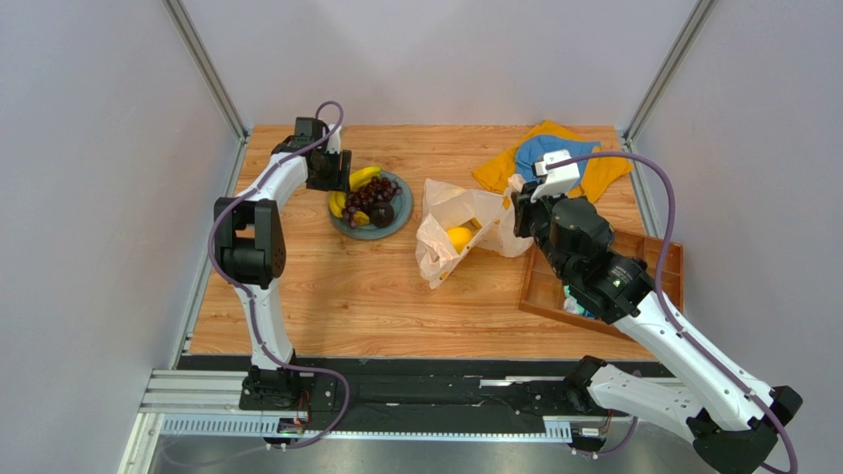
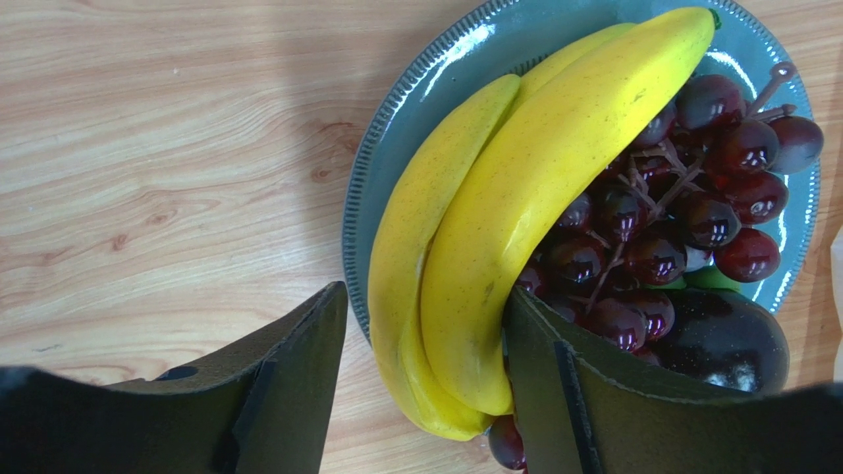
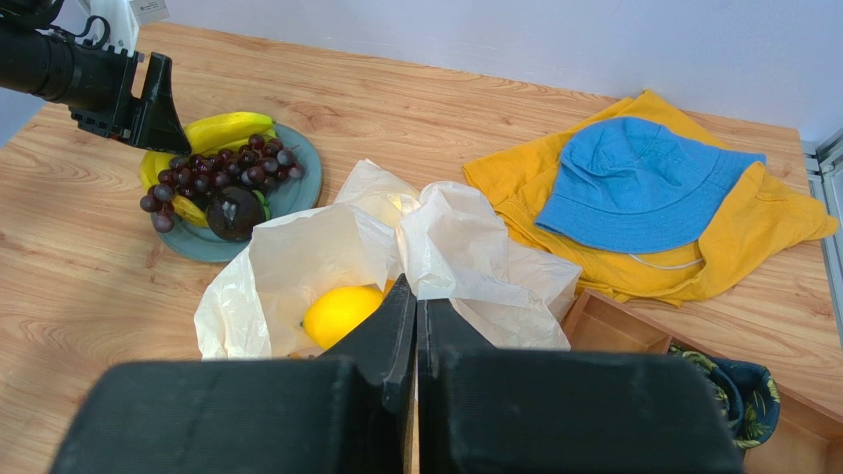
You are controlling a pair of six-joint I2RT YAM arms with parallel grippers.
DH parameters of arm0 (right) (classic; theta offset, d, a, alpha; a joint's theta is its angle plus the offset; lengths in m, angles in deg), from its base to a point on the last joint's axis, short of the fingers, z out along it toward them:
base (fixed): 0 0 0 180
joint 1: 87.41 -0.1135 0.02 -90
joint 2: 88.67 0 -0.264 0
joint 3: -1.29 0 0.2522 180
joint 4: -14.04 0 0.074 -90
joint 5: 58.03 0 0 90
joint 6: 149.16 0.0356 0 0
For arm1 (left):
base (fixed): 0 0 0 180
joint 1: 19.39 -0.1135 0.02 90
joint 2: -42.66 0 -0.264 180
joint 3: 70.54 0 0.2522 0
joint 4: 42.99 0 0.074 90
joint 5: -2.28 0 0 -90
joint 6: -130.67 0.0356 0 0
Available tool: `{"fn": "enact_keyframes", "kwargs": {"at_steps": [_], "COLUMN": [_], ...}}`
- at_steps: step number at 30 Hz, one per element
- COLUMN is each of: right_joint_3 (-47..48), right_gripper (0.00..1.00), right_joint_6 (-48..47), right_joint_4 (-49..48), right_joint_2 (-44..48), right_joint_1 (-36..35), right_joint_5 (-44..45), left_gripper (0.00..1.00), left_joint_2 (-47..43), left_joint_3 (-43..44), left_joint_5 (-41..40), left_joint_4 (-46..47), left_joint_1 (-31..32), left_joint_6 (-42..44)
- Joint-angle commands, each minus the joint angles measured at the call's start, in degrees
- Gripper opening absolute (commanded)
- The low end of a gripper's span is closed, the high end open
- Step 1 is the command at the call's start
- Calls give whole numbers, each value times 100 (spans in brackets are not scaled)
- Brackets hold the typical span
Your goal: Place the fruits into the plastic bag
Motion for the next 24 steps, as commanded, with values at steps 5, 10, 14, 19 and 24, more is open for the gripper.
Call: {"fn": "enact_keyframes", "kwargs": {"at_steps": [5, 10, 14, 19, 24], "right_joint_3": [51, 51, 51, 51, 51], "right_gripper": [0, 0, 0, 0, 0], "right_joint_6": [-42, -42, -51, -51, -51], "right_joint_4": [-175, -184, -184, -175, -175], "right_joint_2": [4, 4, 13, 13, 4], "right_joint_1": [27, 27, 27, 27, 36], "right_joint_5": [2, 28, 28, 37, 37], "left_gripper": [63, 53, 48, 45, 43], "left_joint_2": [206, 268, 127, -83, -443], "left_joint_3": [355, 390, 329, 249, 100], "left_joint_5": [177, 107, -95, -333, -640], "left_joint_4": [-108, -152, -100, -47, 50], "left_joint_1": [-27, -27, -27, -27, -18], "left_joint_6": [31, 66, 136, 435, 645]}}
